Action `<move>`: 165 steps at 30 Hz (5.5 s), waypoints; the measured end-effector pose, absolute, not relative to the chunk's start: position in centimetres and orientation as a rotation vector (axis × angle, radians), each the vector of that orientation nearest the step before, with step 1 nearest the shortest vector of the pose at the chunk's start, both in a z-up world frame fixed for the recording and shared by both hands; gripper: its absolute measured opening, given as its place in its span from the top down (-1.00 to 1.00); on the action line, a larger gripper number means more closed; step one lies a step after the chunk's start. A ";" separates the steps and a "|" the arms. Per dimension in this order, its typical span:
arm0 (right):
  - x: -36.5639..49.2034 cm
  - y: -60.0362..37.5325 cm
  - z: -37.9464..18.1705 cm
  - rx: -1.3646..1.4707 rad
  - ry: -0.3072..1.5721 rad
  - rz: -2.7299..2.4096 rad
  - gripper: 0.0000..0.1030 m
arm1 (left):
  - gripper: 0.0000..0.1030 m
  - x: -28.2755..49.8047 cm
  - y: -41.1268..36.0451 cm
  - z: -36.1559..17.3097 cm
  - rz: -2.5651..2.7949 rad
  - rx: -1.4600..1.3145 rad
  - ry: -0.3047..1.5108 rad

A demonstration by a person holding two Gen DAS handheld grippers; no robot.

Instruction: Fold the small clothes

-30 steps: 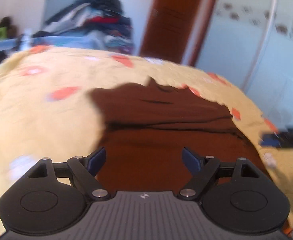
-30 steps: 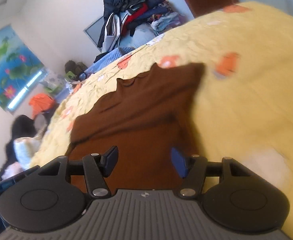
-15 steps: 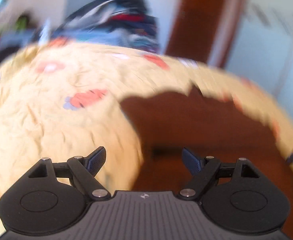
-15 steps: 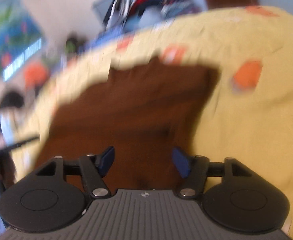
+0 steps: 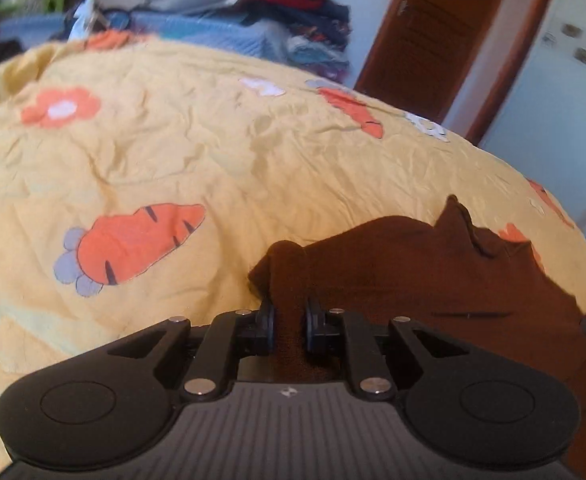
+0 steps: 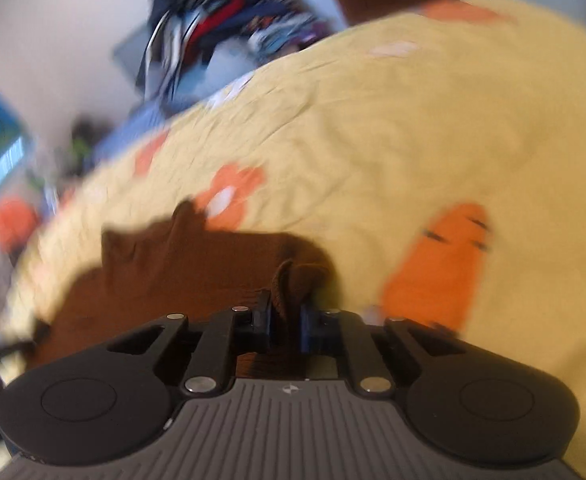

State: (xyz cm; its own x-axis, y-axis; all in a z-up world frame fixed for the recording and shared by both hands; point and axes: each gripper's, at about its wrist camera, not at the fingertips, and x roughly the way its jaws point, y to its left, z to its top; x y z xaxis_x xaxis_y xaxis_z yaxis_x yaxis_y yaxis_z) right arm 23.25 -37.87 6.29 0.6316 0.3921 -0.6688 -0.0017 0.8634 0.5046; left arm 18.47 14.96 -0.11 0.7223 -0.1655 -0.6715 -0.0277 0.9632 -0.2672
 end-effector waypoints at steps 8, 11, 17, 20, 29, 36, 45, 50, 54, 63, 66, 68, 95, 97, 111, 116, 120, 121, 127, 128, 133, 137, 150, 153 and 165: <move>23.0 -36.1 11.5 0.415 0.734 0.270 -0.31 | -0.07 14.9 13.3 5.6 -0.081 -0.042 0.574; 26.1 -33.2 12.6 0.330 0.749 0.357 -0.32 | -0.58 16.8 10.3 7.3 -0.156 0.034 0.493; 33.7 -26.0 9.2 0.177 0.912 0.403 -0.10 | -0.01 26.6 1.2 3.4 -0.301 0.127 0.713; 34.9 -23.7 7.7 0.132 0.935 0.448 0.45 | 0.61 29.6 -1.3 1.1 -0.327 0.144 0.799; 34.0 -23.8 7.0 0.065 0.790 0.379 0.84 | 1.00 30.9 -3.7 -0.3 -0.235 0.266 0.676; 28.2 -25.5 11.2 0.154 0.737 0.392 -0.35 | 0.82 25.1 -1.5 3.5 -0.260 0.195 0.638; 23.0 -21.1 7.6 -0.119 0.788 0.423 -0.63 | -0.51 22.3 -0.4 0.1 -0.236 0.080 0.715; 18.8 -21.3 10.4 -0.107 0.794 0.402 -0.67 | -0.49 15.8 1.3 3.4 -0.241 0.017 0.676; 14.5 -21.2 7.4 -0.186 0.829 0.429 -1.00 | -0.55 11.1 1.3 0.5 -0.270 0.095 0.713; 3.9 -25.3 10.3 -0.026 0.796 0.399 -0.99 | -0.58 1.1 3.8 2.5 -0.272 0.049 0.674; 0.8 -23.7 9.8 -0.108 0.815 0.434 -1.00 | -0.58 -0.1 2.9 1.5 -0.285 0.081 0.757; 0.2 -22.7 8.4 -0.166 0.863 0.437 -1.00 | -0.61 -0.9 2.3 1.0 -0.245 0.121 0.754; -3.1 -20.9 8.8 -0.127 0.803 0.370 -1.00 | -1.00 -17.2 9.6 2.4 -0.114 0.011 0.775; -3.4 -20.9 9.2 -0.092 0.798 0.385 -1.00 | -1.00 -16.5 9.8 3.7 -0.132 -0.039 0.706; -11.6 -28.6 10.4 0.016 0.861 0.363 -1.00 | -1.00 -16.0 13.4 2.0 -0.168 -0.340 0.835; -9.9 -36.7 10.9 0.625 1.000 0.340 -1.00 | -1.00 -16.4 16.9 0.2 -0.384 -0.763 0.899; -9.0 -37.1 9.6 0.737 1.109 0.444 -1.00 | -1.00 -15.0 19.0 -1.5 -0.480 -0.963 0.955; -8.9 -36.7 9.3 0.760 1.148 0.485 -1.00 | -1.00 -14.8 19.5 -1.7 -0.494 -0.995 0.963; -9.1 -33.5 9.2 0.737 1.233 0.605 -1.00 | -0.99 -15.0 21.2 -2.3 -0.535 -1.124 0.981; -8.8 -33.7 9.2 0.756 1.232 0.601 -1.00 | -0.99 -13.9 21.1 -2.7 -0.535 -1.132 0.983; -8.6 -34.2 8.2 0.863 1.218 0.588 -1.00 | -0.89 -13.7 20.7 -2.8 -0.548 -1.120 1.002; -8.5 -34.1 7.9 0.867 1.200 0.583 -0.74 | 0.63 -13.0 18.8 -2.4 -0.437 -0.877 1.110; -8.0 -35.4 8.9 0.836 1.106 0.558 0.72 | 0.90 -10.5 17.7 2.5 -0.445 -0.618 0.923; -4.3 -35.2 10.9 0.847 1.001 0.596 0.72 | 0.90 -7.2 18.0 5.7 -0.471 -0.573 0.751; 16.9 -36.9 10.1 1.113 0.762 0.561 0.71 | 0.90 14.0 16.2 8.5 -0.370 -0.585 0.624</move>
